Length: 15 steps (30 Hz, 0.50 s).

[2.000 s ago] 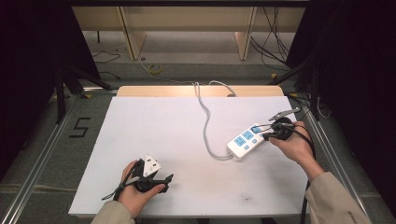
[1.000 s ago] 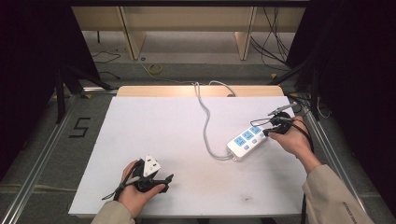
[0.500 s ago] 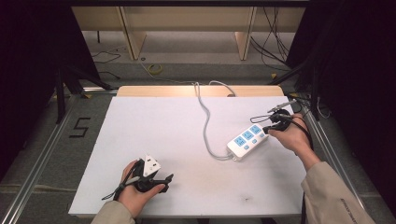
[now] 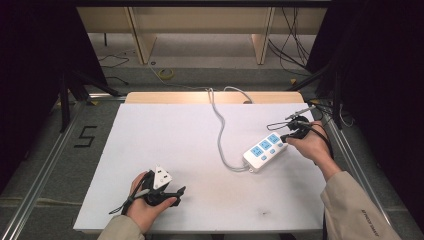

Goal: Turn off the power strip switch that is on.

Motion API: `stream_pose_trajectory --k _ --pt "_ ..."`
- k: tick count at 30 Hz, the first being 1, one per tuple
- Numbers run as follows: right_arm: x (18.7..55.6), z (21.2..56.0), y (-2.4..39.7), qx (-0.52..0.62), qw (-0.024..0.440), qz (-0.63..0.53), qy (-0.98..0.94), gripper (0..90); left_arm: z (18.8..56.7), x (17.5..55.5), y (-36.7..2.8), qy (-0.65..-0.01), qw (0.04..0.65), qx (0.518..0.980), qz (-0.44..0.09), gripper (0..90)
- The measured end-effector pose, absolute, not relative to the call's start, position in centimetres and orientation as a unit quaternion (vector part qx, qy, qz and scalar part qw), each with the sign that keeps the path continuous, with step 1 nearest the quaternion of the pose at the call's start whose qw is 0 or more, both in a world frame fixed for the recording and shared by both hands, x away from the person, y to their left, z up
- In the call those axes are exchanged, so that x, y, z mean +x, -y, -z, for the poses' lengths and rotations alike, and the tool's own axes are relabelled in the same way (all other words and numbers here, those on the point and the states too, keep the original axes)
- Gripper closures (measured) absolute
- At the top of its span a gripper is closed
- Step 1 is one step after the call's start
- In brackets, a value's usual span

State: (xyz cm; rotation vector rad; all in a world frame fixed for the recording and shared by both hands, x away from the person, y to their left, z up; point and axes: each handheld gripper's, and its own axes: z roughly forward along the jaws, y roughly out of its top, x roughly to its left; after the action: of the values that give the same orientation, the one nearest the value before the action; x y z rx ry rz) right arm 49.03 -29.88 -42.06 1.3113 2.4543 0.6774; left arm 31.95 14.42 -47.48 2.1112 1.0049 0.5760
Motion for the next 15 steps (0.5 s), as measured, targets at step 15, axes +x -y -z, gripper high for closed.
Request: stream_pose_trajectory --k 15 --pt "49.44 42.62 29.73 0.457 0.132 -0.227 -0.85 90.0 47.49 31.96 -14.43 -0.39 0.359 0.818 -0.223 22.8"
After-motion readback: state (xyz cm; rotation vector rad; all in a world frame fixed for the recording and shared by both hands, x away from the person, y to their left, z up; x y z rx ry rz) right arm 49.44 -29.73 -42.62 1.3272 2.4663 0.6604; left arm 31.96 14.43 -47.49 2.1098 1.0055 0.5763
